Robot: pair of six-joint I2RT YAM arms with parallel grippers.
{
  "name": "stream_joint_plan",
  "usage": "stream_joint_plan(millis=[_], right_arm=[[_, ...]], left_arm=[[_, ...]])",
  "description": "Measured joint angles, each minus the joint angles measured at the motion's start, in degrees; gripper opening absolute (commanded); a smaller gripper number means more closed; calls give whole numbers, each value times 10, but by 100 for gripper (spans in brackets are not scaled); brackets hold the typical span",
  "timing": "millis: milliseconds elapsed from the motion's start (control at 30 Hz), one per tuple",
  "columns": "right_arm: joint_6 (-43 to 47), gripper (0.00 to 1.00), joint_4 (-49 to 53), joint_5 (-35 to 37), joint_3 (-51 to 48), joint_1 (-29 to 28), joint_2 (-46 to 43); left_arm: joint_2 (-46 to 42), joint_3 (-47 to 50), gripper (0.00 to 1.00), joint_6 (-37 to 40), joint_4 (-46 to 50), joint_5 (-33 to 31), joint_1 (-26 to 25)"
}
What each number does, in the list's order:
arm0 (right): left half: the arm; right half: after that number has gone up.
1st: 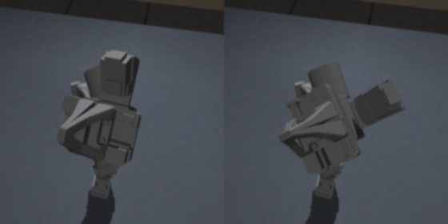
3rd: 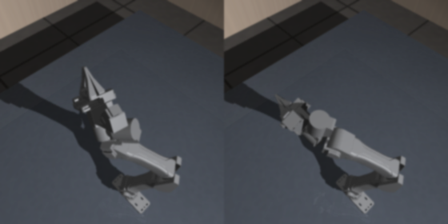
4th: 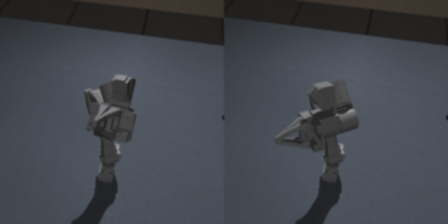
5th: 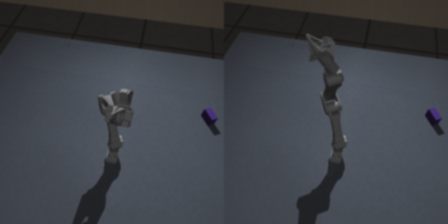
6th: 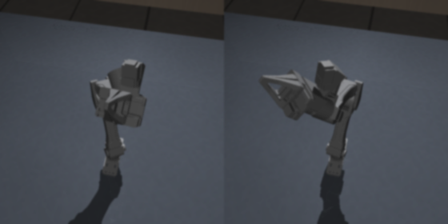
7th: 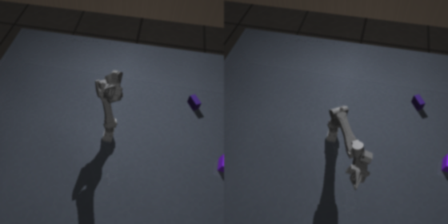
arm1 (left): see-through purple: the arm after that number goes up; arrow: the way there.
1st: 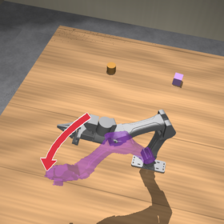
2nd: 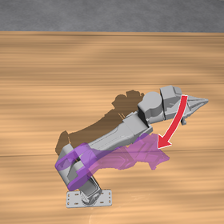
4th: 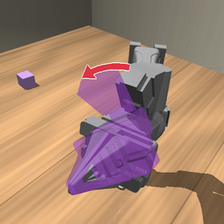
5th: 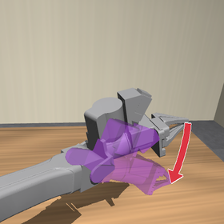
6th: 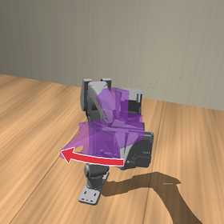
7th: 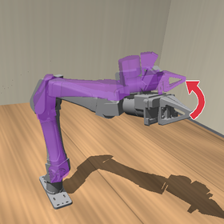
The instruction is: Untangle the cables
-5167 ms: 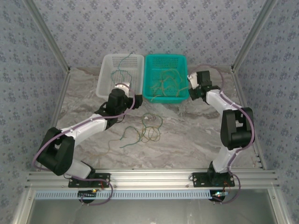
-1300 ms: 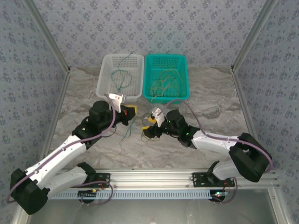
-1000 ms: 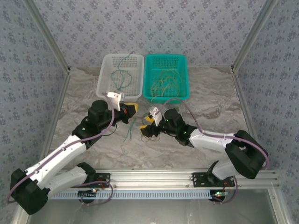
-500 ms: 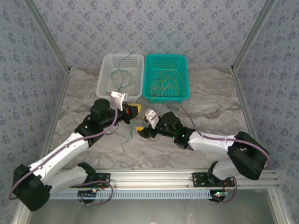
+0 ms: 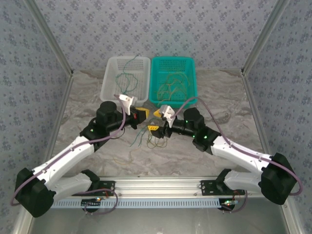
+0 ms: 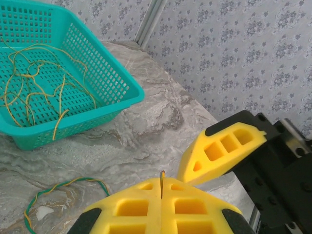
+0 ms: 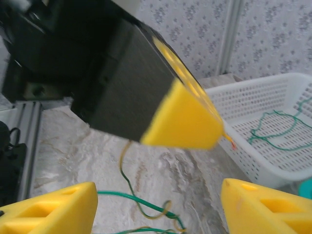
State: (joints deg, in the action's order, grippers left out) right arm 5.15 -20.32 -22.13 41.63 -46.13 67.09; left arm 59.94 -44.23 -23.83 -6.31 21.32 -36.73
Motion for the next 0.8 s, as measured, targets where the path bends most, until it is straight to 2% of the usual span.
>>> stream_joint_plan(millis=[333, 433, 500, 533, 600, 767, 800], right_arm=[[-33, 65, -52, -18, 21, -17, 114], [-43, 54, -72, -17, 26, -18, 133], [-50, 36, -85, -17, 30, -19, 140], [-49, 31, -90, -17, 31, -20, 141], [-57, 1, -101, -12, 31, -20, 142], [-67, 0, -113, -3, 32, -18, 143], [-69, 0, -115, -1, 32, -16, 144]], left_arm=[[17, -3, 0, -11, -32, 8, 0], [17, -3, 0, -14, -40, 9, 0], [17, -3, 0, -17, -45, 9, 0], [17, -3, 0, -18, -47, 9, 0], [17, -3, 0, -18, -52, 8, 0], [17, -3, 0, -22, -64, 5, 0], [17, -3, 7, -22, -65, 3, 1]])
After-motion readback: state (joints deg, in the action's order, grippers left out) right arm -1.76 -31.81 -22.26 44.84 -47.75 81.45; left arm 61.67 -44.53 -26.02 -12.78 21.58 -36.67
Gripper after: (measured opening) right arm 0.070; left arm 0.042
